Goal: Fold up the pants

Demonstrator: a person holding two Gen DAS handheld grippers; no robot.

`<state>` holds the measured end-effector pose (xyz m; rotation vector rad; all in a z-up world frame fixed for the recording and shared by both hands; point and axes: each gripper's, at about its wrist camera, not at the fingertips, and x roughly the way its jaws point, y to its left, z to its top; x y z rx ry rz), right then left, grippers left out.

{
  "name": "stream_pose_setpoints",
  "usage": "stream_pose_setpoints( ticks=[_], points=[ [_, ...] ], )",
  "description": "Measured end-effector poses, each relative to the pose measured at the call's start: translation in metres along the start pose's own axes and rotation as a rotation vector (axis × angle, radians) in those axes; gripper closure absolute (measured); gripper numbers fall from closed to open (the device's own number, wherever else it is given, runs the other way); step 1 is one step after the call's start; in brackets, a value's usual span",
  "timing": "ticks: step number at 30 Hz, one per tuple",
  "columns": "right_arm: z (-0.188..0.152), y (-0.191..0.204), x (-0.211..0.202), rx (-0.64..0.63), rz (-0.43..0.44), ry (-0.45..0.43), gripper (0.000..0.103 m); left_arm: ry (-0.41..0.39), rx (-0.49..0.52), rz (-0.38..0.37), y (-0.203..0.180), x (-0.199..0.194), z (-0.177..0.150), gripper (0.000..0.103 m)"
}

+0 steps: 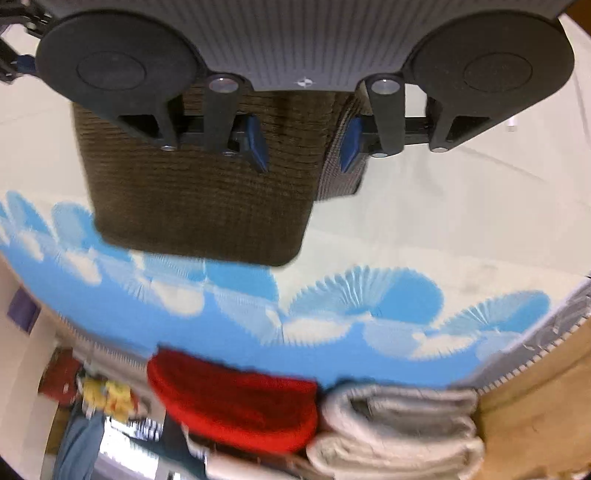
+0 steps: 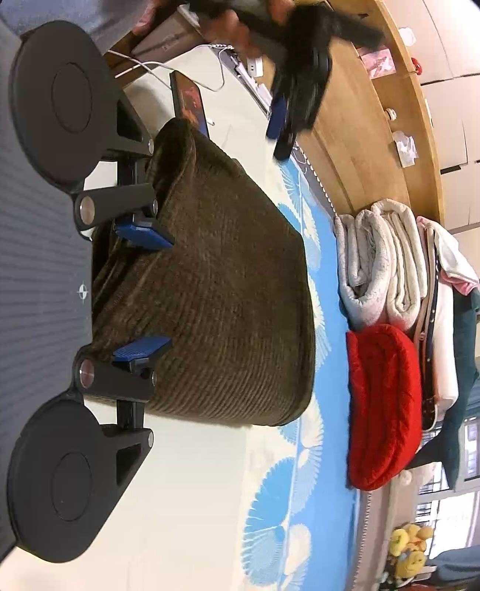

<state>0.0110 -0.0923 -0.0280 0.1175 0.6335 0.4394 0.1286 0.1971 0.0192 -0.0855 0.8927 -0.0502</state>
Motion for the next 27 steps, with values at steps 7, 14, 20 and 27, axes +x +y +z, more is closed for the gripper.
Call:
stream_pose_setpoints(
  ticks=[7, 14, 20, 27],
  points=[
    [0.002, -0.006, 0.005, 0.018, -0.015, -0.008, 0.048, 0.050, 0.011, 0.016, -0.007, 0.039, -0.007, 0.085],
    [0.007, -0.019, 0.006, 0.068, -0.046, -0.024, 0.048, -0.107, -0.024, -0.037, 0.001, -0.026, 0.011, 0.088],
    [0.013, -0.024, 0.005, 0.088, -0.047, -0.043, 0.048, 0.031, -0.094, 0.049, 0.040, 0.033, -0.016, 0.071],
    [0.013, -0.017, 0.017, 0.114, 0.009, -0.031, 0.046, -0.045, -0.055, 0.089, 0.026, 0.008, -0.017, 0.034]
  ],
)
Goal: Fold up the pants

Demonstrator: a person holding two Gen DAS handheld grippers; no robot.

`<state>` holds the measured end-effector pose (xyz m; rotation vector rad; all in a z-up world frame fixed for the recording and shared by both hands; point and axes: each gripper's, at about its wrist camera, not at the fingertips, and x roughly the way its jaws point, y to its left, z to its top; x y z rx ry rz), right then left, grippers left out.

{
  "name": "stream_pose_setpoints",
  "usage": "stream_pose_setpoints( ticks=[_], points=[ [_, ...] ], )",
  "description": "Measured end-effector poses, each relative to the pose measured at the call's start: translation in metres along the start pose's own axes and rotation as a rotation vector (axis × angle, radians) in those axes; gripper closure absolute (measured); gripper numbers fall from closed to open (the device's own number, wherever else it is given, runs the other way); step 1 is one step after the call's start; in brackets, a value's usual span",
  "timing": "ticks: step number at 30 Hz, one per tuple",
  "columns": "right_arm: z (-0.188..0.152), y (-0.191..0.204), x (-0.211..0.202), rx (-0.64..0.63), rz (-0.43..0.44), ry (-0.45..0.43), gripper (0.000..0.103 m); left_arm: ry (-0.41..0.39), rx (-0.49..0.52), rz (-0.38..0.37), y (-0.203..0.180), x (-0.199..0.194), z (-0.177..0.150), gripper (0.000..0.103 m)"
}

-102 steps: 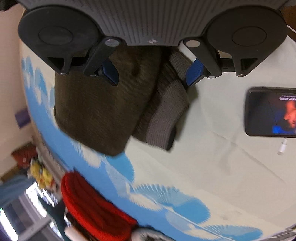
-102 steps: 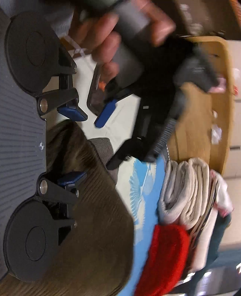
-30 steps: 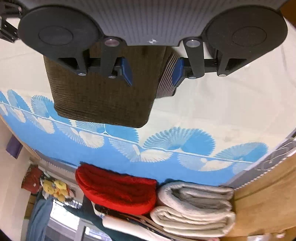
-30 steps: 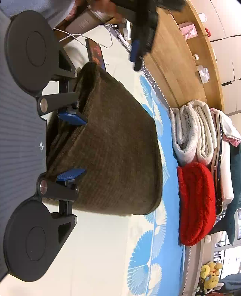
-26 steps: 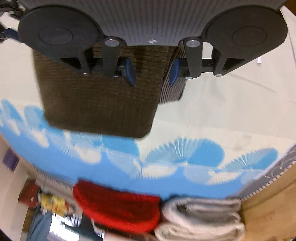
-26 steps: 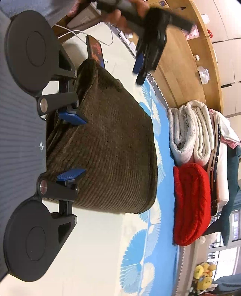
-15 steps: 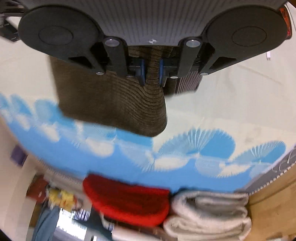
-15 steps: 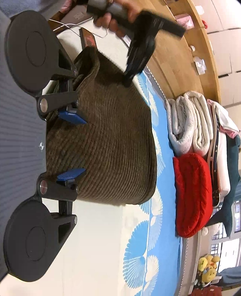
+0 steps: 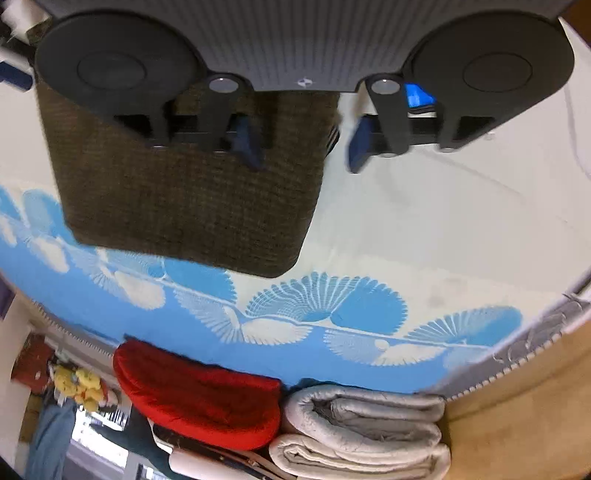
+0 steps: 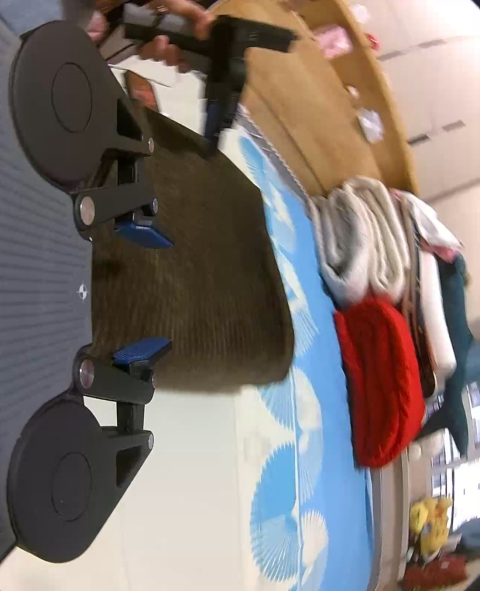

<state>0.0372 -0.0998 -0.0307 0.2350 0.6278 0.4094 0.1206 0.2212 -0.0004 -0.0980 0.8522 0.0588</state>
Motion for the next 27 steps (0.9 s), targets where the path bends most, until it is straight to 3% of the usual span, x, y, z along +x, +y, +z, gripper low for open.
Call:
stream_pose_setpoints(
  ticks=[1, 2, 3, 5, 9, 10, 13, 22, 27],
  points=[
    [-0.005, 0.009, 0.011, -0.040, 0.013, 0.039, 0.043, 0.009, 0.007, 0.014, -0.003, -0.001, -0.005, 0.021],
    [-0.013, 0.018, 0.022, -0.094, 0.013, 0.086, 0.041, 0.019, 0.010, 0.024, -0.006, -0.002, -0.009, 0.017],
    [-0.026, 0.028, 0.033, -0.185, -0.030, 0.113, 0.039, 0.028, 0.017, 0.028, -0.007, 0.000, -0.015, 0.017],
    [-0.043, 0.041, 0.034, -0.309, -0.071, 0.066, 0.039, 0.065, 0.055, 0.049, -0.013, 0.003, -0.027, 0.017],
    [-0.022, 0.043, 0.019, -0.227, -0.081, 0.062, 0.039, 0.071, 0.096, 0.072, -0.016, 0.002, -0.043, 0.012],
    [-0.020, 0.043, 0.016, -0.241, -0.076, 0.048, 0.036, 0.078, 0.091, 0.065, -0.015, 0.003, -0.043, 0.012],
    [-0.037, 0.046, 0.038, -0.364, -0.124, 0.128, 0.031, 0.098, 0.069, 0.047, -0.013, 0.006, -0.043, 0.012],
    [-0.012, 0.043, 0.016, -0.257, -0.122, 0.075, 0.024, 0.105, 0.063, 0.025, -0.009, 0.005, -0.042, 0.010],
    [0.002, 0.006, 0.016, -0.048, -0.085, 0.050, 0.015, 0.121, 0.049, -0.001, -0.007, 0.007, -0.040, 0.009]
  ],
)
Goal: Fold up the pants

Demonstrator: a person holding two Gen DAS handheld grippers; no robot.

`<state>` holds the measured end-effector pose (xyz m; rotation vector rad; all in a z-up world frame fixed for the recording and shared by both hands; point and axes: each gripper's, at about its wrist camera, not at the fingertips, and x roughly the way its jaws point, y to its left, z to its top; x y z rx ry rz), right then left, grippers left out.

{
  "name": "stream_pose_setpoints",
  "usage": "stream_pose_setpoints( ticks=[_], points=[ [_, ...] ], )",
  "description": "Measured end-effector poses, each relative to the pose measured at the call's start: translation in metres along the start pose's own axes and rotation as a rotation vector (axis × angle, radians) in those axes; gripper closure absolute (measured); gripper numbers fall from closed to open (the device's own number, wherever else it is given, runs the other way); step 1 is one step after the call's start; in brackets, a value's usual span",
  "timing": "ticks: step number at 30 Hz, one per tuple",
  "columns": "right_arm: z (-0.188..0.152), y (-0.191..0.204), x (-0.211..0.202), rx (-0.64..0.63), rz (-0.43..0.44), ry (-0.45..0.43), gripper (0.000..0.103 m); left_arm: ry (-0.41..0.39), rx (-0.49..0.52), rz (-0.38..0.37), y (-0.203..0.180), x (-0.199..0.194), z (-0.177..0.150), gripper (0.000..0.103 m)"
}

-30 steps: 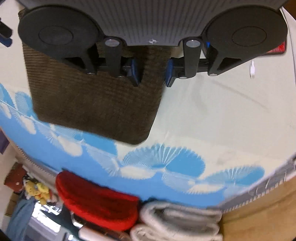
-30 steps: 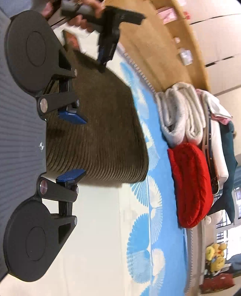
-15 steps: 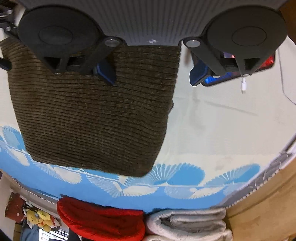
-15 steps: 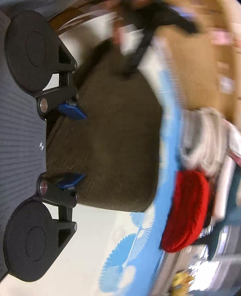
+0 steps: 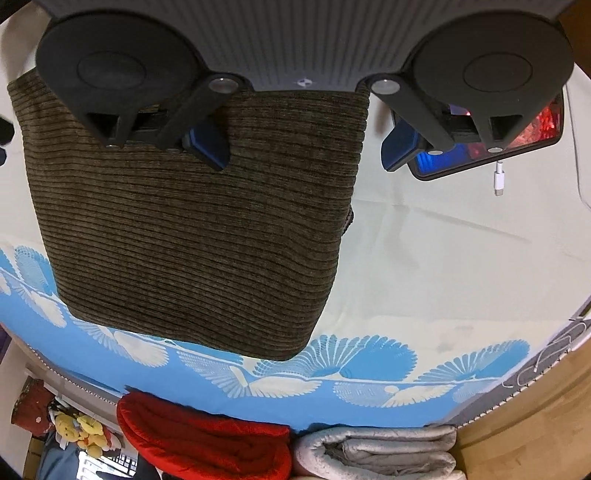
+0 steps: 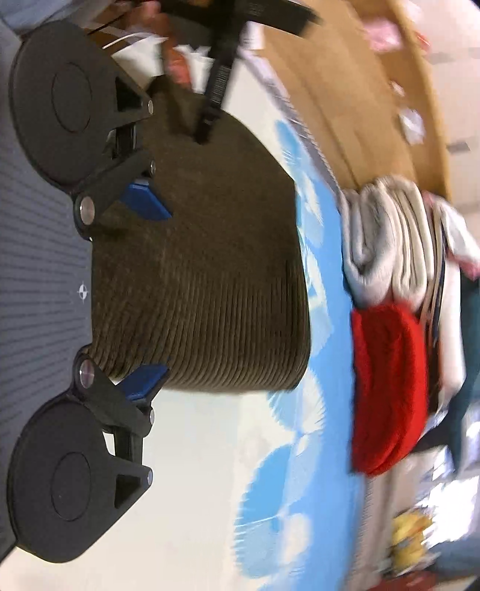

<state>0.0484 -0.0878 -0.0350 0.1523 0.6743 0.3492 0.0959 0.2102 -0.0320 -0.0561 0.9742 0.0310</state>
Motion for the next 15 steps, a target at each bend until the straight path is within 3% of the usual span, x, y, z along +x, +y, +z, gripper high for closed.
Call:
stream_pose_setpoints(
  ticks=[3, 5, 9, 11, 15],
  points=[
    [0.002, -0.025, 0.005, 0.141, 0.009, 0.024, 0.015, 0.009, -0.004, -0.014, 0.000, 0.002, 0.002, 0.008],
    [0.000, -0.041, 0.015, 0.224, 0.027, 0.071, 0.015, 0.021, -0.007, -0.018, -0.001, 0.005, 0.003, 0.000],
    [-0.007, -0.059, 0.042, 0.346, 0.067, 0.171, 0.014, 0.033, 0.009, -0.028, -0.007, 0.014, 0.006, 0.000],
    [-0.011, -0.067, 0.059, 0.414, 0.117, 0.197, 0.006, 0.039, 0.000, -0.042, -0.008, 0.018, 0.009, 0.000],
    [-0.002, -0.059, 0.083, 0.391, 0.194, 0.182, 0.004, 0.063, -0.044, -0.080, -0.006, 0.028, 0.015, 0.000]
  ],
)
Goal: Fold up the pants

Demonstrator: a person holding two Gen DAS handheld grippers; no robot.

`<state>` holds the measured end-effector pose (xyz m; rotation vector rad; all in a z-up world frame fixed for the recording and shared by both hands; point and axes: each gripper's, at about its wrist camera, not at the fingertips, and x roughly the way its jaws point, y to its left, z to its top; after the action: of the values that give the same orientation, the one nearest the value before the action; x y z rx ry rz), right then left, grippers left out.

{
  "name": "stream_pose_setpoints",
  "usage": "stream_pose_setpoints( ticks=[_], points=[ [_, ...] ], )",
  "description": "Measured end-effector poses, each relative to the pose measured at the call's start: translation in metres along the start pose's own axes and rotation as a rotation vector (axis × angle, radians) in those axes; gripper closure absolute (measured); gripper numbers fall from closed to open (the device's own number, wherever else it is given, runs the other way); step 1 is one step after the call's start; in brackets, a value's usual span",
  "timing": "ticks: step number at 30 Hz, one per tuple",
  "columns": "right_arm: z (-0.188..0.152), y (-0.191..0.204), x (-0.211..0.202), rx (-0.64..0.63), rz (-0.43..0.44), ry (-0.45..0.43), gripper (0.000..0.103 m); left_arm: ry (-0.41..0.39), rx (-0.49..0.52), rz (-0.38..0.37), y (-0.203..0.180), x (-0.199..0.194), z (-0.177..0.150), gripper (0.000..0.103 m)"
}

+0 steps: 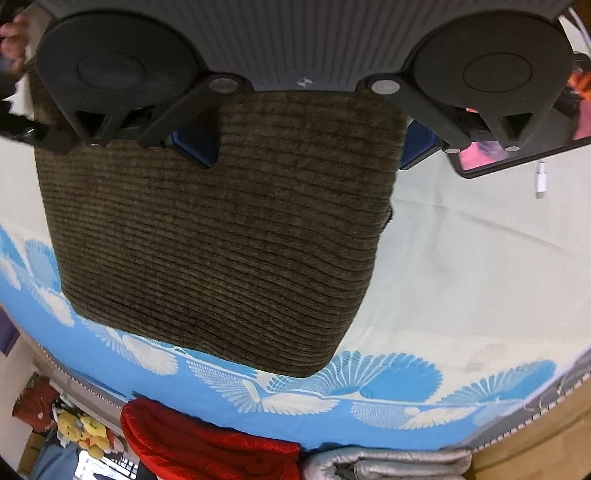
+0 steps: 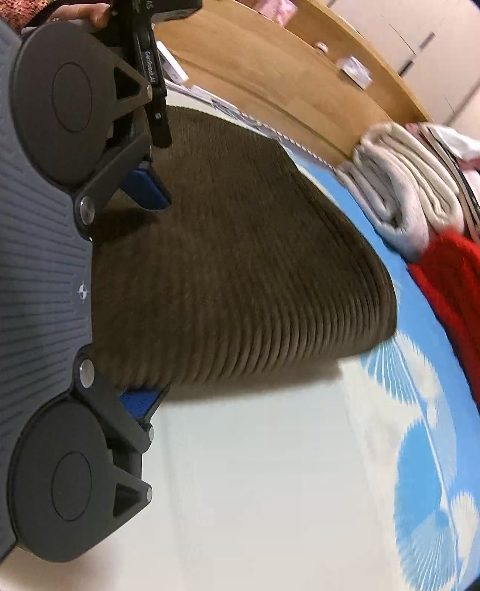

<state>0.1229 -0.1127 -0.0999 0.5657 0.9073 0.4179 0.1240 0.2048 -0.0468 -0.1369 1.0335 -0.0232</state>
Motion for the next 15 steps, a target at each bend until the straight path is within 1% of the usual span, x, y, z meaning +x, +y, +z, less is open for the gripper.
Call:
stream_pose_setpoints(
  ticks=[1, 2, 3, 4, 5, 6, 7, 9, 12, 15],
  points=[
    [0.001, 0.004, 0.005, -0.012, 0.009, 0.006, 0.005, 0.007, -0.005, -0.002, 0.000, 0.002, 0.002, 0.000],
    [0.001, 0.009, 0.009, -0.032, 0.008, 0.011, 0.008, 0.011, -0.002, -0.004, -0.002, 0.003, 0.003, 0.002],
    [0.001, 0.013, 0.010, -0.043, -0.002, 0.010, 0.024, 0.010, 0.003, -0.003, -0.003, 0.002, 0.004, 0.004],
    [0.001, 0.016, 0.011, -0.051, -0.025, 0.007, 0.041, 0.011, 0.007, -0.008, -0.005, 0.001, 0.004, 0.009],
    [0.003, 0.017, 0.010, -0.045, -0.029, 0.002, 0.046, 0.007, 0.008, -0.007, -0.008, 0.000, 0.005, 0.012],
    [0.002, 0.014, 0.006, -0.026, -0.018, -0.005, 0.054, 0.000, 0.014, 0.006, -0.010, -0.002, 0.005, 0.014],
    [0.003, 0.010, 0.001, -0.001, -0.001, -0.014, 0.060, -0.006, 0.023, 0.017, -0.013, -0.003, 0.005, 0.016],
    [0.006, 0.009, -0.005, 0.001, 0.007, -0.031, 0.064, -0.024, 0.036, 0.041, -0.019, -0.005, 0.005, 0.020],
    [0.010, 0.022, -0.010, -0.090, -0.036, -0.050, 0.067, -0.038, 0.057, 0.069, -0.031, -0.005, 0.009, 0.022],
    [0.019, 0.022, -0.014, -0.118, -0.053, -0.059, 0.067, -0.035, 0.083, 0.055, -0.051, -0.002, 0.013, 0.023]
  ],
)
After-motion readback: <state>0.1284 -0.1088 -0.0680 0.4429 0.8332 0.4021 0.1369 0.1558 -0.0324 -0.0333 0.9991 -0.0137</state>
